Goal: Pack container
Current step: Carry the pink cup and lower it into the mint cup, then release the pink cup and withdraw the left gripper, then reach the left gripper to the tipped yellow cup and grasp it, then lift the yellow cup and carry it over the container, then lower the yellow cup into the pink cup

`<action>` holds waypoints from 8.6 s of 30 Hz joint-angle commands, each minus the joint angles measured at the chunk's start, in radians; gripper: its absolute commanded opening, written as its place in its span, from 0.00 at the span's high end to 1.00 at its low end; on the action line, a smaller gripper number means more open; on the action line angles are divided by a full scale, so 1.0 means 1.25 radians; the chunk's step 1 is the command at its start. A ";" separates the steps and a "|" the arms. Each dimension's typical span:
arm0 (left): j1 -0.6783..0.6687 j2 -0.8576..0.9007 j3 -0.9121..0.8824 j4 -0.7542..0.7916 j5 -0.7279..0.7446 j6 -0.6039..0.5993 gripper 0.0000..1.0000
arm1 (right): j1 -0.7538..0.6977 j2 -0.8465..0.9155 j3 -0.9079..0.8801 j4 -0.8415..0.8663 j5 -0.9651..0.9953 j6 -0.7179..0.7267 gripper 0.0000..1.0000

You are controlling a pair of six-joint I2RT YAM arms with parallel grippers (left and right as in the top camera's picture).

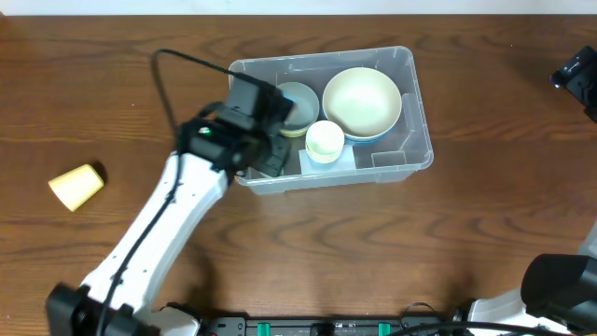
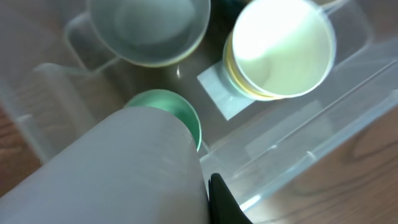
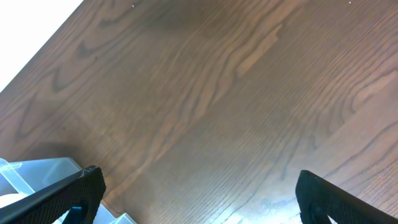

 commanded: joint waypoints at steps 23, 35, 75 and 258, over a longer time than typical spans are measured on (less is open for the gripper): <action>-0.003 0.052 0.059 0.009 -0.084 0.030 0.36 | -0.002 0.004 -0.001 -0.001 0.000 0.011 0.01; 0.373 -0.149 0.131 -0.089 -0.027 -0.156 0.32 | -0.002 0.004 -0.001 -0.001 0.000 0.012 0.01; 1.153 0.259 0.102 -0.089 0.467 -0.201 0.32 | -0.002 0.004 -0.001 -0.001 0.000 0.012 0.01; -0.023 0.021 0.001 0.051 -0.119 0.140 0.20 | -0.001 0.004 -0.001 -0.001 0.000 0.011 0.01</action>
